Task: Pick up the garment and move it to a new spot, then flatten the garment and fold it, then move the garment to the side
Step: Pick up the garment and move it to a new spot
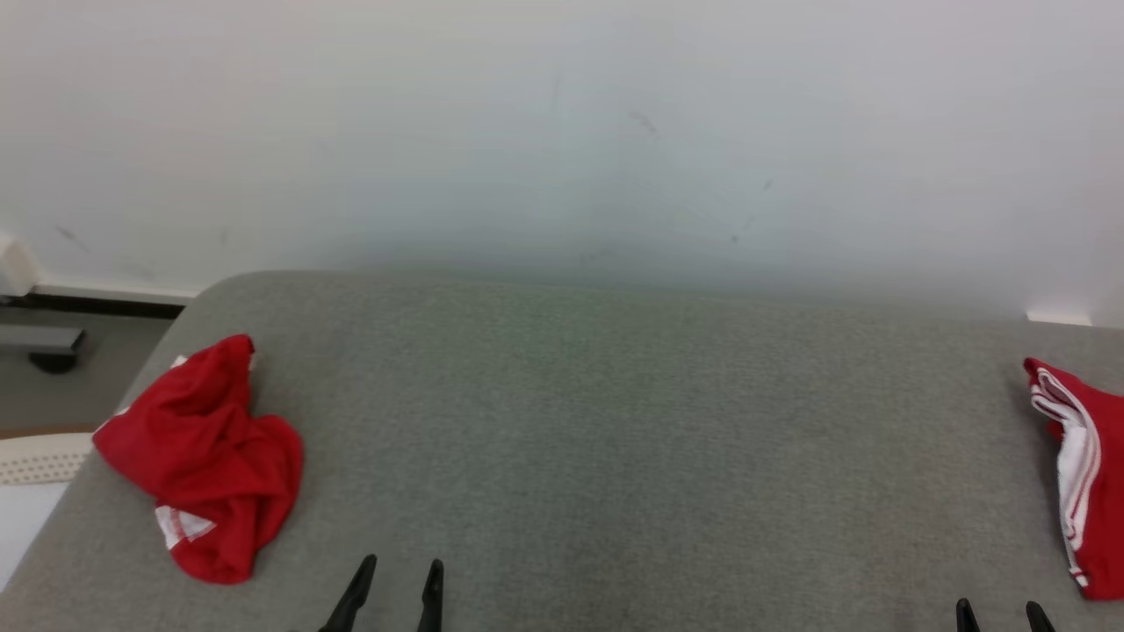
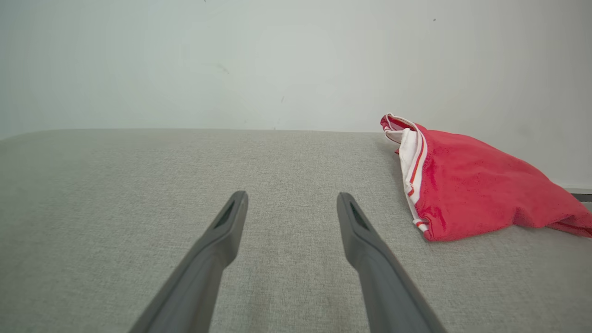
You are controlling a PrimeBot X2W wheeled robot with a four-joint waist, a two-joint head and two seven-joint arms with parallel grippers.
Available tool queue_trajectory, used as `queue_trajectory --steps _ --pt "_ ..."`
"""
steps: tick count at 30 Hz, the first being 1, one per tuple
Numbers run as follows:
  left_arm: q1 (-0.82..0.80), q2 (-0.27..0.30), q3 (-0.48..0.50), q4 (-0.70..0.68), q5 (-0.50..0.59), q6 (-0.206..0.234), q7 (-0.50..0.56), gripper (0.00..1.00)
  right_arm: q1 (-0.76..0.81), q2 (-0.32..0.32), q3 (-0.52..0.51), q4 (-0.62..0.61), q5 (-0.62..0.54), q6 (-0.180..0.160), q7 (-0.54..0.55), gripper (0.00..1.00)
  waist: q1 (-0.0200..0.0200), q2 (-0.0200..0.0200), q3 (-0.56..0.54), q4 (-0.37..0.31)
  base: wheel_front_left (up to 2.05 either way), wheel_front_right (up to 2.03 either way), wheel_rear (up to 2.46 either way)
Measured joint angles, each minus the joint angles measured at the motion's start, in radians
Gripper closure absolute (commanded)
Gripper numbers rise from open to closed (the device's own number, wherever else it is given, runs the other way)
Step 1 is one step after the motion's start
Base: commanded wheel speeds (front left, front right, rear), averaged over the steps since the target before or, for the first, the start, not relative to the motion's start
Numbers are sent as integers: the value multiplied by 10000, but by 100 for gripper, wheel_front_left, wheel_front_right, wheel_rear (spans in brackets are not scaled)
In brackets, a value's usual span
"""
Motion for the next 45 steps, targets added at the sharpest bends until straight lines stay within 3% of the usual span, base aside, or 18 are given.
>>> queue_trajectory --steps 14,19,27,31,35,41,45 --pt "481 -2 301 46 21 19 -2 0 -41 -2 970 98 224 -2 0 0 0 0 -150 3067 0 0 0" --pt "538 2 376 -207 -115 146 0 0 -412 13 1216 184 125 0 0 0 0 0 -12 3770 0 0 0" --pt "-996 15 1045 -280 -353 -341 -2 0 -498 -23 897 21 -456 0 0 0 1 0 568 3957 0 0 0" --pt "-3087 182 1440 422 -623 -784 -2 0 -1234 -637 727 -270 -752 -2 -2 0 1 0 1402 3882 0 0 0" --pt "-5508 466 1641 1762 -976 -1014 105 0 -1865 -1409 623 -510 -857 0 -2 0 3 0 2609 3661 0 0 0" --pt "-8221 888 1544 4245 -1016 -1145 1137 0 -2384 -2109 408 -932 -878 0 8 0 4 -1 4379 3284 0 0 0" --pt "-9384 1141 1532 6019 -880 -642 1808 0 -2602 -2278 416 -1519 -846 13 31 0 3 -1 5251 3006 0 0 0"
